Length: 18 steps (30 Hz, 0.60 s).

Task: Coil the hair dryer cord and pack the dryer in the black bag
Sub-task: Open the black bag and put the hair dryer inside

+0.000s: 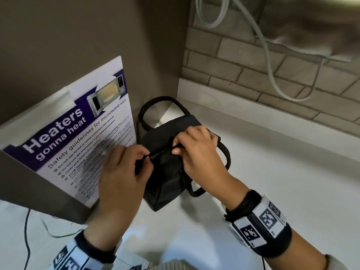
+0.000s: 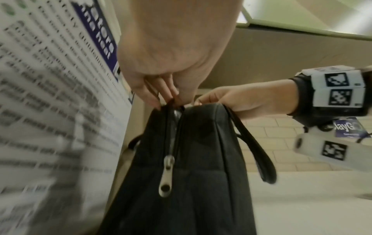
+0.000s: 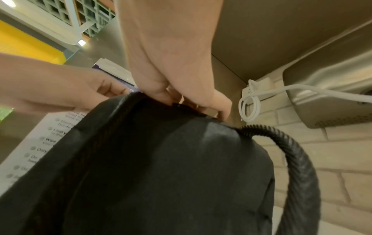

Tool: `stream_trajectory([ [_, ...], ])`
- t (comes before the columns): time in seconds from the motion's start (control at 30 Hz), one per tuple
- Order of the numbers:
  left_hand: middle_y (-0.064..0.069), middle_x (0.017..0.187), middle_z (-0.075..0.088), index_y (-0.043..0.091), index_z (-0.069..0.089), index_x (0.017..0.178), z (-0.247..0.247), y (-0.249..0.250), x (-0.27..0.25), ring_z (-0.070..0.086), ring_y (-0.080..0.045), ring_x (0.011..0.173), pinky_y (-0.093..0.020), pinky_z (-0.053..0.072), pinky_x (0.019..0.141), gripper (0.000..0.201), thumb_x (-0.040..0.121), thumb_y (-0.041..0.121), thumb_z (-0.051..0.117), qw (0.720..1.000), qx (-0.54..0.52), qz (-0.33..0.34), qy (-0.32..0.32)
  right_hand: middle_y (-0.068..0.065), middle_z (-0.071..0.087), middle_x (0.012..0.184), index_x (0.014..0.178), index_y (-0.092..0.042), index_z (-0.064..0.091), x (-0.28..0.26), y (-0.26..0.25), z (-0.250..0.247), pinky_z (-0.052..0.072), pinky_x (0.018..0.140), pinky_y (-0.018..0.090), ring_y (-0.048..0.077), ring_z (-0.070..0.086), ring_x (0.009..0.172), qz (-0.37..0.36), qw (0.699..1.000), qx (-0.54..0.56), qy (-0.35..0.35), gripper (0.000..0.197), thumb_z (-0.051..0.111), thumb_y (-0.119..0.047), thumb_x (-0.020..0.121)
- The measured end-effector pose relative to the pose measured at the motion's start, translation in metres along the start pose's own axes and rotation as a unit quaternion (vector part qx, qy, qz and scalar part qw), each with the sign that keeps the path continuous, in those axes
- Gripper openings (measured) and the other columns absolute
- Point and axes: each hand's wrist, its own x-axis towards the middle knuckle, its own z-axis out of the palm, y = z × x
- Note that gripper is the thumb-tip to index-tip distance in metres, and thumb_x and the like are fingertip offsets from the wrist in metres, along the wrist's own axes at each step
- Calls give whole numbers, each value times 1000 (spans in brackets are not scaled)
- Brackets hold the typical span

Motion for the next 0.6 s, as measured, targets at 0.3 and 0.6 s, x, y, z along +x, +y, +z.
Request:
stream_trajectory([
  [0.3,-5,59,63,11,53,68,28,-51,-42,63,-25,56,-42,53,61,33,79,40,63,887,-113,-379,-236,-6,56,87,86,-21,62,-3,2,4,27,93,33,15,43,95,-23,999,37,1,9,54,-17,88],
  [0.6,-2,73,71,12,63,88,22,-32,-31,68,-15,64,-25,45,56,27,99,29,46,796,-233,-460,-317,-7,57,87,86,-22,63,-5,4,4,29,95,36,14,45,96,-19,997,68,17,15,49,-25,90],
])
